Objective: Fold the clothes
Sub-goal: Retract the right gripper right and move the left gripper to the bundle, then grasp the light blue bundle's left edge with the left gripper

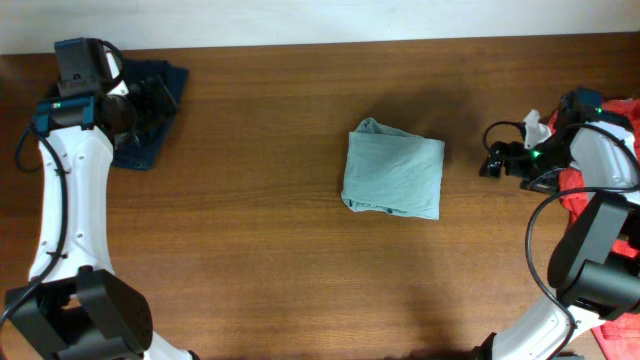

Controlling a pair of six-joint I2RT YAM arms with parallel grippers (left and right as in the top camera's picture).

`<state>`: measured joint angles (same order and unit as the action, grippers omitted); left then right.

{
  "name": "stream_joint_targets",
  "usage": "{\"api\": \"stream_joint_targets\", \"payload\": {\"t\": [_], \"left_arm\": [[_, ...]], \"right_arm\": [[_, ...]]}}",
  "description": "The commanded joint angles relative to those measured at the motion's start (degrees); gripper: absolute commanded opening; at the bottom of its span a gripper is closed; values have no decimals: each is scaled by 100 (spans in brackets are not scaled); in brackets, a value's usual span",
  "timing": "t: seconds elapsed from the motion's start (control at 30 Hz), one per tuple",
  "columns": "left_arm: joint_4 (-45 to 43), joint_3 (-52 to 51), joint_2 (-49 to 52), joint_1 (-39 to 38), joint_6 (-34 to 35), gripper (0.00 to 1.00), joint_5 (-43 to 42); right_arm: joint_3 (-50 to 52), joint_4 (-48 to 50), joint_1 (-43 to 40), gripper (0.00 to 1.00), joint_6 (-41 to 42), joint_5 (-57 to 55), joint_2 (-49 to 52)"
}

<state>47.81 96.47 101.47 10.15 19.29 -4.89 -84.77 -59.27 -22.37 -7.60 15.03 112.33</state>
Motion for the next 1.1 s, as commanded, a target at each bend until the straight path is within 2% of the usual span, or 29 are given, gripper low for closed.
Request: {"api": "stream_joint_targets", "payload": {"t": [0.0, 0.23, 0.37, 0.53, 0.67, 0.87, 1.07], "left_arm": [[-304, 0, 13, 13, -4, 99, 87], [-380, 0, 13, 13, 42, 99, -157], [-273, -7, 35, -120, -11, 99, -994], [-278, -7, 188, -979, -577, 99, -966], [-243, -7, 514, -1598, -614, 99, -793], [-258, -7, 1493, -2286, -1019, 99, -1727], [-461, -4, 2149, -2918, -1193, 99, -1694]], "right_arm": [[35, 22, -15, 99, 103, -245, -101], [35, 22, -15, 99, 103, -245, -101], [35, 22, -15, 99, 103, -243, -101], [35, 22, -15, 99, 101, -243, -101], [35, 22, -15, 99, 101, -243, -101], [35, 22, -15, 99, 103, -243, -101], [35, 22, -15, 99, 101, -243, -101]]}}
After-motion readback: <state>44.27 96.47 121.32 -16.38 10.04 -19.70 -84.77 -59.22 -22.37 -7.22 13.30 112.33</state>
